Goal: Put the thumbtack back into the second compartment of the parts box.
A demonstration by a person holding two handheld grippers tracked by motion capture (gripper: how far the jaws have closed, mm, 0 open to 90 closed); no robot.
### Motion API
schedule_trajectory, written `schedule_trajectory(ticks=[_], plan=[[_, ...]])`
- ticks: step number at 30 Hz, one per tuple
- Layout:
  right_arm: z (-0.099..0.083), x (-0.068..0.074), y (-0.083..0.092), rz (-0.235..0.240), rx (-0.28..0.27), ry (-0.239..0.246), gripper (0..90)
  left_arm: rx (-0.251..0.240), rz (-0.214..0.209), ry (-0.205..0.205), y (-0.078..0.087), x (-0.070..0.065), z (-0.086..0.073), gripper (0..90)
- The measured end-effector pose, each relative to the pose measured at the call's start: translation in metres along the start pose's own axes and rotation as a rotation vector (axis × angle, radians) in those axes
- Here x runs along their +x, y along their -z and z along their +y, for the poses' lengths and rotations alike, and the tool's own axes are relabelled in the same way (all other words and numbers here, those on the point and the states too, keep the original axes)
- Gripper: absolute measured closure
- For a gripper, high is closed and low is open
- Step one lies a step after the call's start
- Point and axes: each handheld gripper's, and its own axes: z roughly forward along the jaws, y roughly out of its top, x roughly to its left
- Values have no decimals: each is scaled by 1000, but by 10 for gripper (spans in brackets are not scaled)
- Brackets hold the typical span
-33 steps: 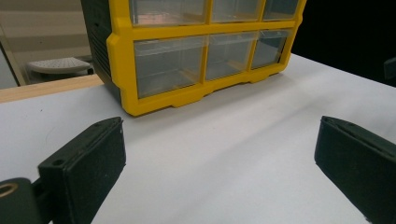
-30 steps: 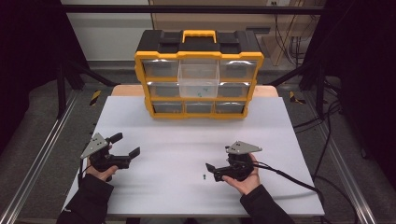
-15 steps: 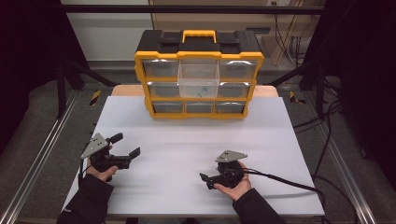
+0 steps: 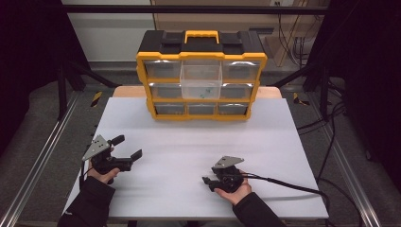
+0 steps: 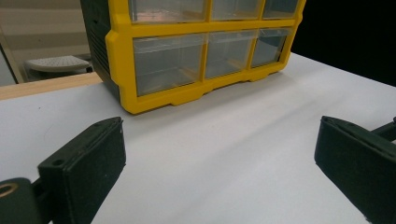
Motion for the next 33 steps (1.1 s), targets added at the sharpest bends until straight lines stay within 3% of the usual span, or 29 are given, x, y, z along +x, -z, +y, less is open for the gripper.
schedule_trajectory(ticks=[20,33], plan=[[0,-3,-5,-1,-5,15,822,-1,1,-1,0,0,0,18],[3,-7,-5,37,9,0,856,-7,1,-3,1,0,1,18]])
